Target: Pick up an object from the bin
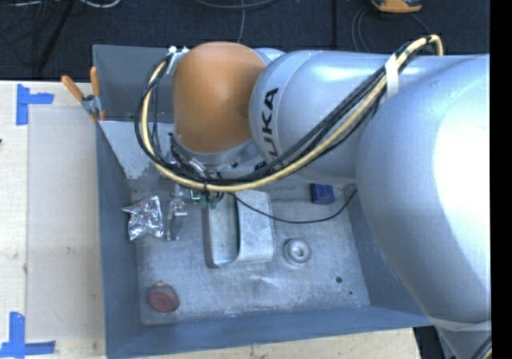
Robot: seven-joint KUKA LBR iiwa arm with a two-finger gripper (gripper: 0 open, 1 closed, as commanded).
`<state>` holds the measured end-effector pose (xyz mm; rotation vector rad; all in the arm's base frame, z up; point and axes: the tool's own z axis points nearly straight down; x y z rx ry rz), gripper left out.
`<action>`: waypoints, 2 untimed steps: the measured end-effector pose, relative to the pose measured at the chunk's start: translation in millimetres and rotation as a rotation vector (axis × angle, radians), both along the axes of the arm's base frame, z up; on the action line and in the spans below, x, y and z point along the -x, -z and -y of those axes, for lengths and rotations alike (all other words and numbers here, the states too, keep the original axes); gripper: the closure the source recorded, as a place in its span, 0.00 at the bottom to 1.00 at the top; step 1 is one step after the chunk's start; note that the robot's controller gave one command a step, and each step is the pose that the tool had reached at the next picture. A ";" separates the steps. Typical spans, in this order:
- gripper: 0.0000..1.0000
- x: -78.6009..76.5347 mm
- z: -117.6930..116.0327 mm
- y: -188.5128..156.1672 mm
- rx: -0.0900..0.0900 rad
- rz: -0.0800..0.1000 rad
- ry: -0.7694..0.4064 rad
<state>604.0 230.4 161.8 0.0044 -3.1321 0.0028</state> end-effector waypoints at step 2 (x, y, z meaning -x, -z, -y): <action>0.00 -13.1 -16.6 90.5 -0.002 0.010 0.086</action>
Offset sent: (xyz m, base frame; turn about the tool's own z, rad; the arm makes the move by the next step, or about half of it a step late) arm -0.0011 0.0104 -0.0697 0.0326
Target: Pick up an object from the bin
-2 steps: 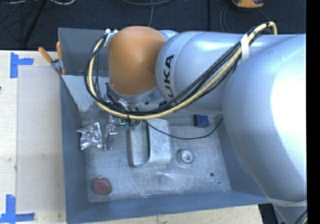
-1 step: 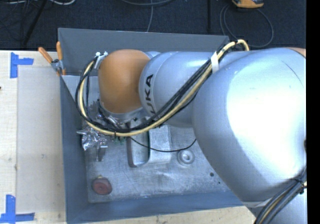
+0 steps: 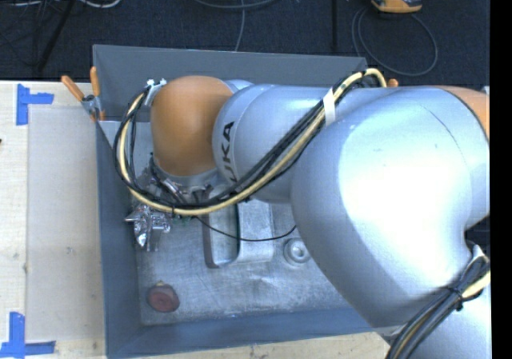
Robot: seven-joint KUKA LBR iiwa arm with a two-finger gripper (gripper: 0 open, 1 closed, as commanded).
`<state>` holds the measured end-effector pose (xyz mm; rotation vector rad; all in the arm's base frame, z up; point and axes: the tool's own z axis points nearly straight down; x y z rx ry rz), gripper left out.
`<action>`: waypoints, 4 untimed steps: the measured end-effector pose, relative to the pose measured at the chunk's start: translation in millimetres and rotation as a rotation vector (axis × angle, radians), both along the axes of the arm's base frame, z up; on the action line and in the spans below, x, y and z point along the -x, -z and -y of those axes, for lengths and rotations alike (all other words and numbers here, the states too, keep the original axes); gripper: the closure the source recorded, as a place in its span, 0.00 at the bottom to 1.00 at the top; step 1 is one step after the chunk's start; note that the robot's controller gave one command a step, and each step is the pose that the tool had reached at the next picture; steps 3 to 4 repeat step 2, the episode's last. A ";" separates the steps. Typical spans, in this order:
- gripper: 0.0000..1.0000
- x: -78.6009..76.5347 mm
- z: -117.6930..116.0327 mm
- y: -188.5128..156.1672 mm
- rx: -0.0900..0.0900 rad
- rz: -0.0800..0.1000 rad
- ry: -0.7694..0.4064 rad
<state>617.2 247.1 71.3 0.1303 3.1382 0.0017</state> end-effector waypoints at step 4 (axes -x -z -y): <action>1.00 11.6 14.3 -153.2 -0.002 0.008 -0.016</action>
Offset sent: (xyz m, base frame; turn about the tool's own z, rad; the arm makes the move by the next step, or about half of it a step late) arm 0.0000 0.0000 0.0000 0.0000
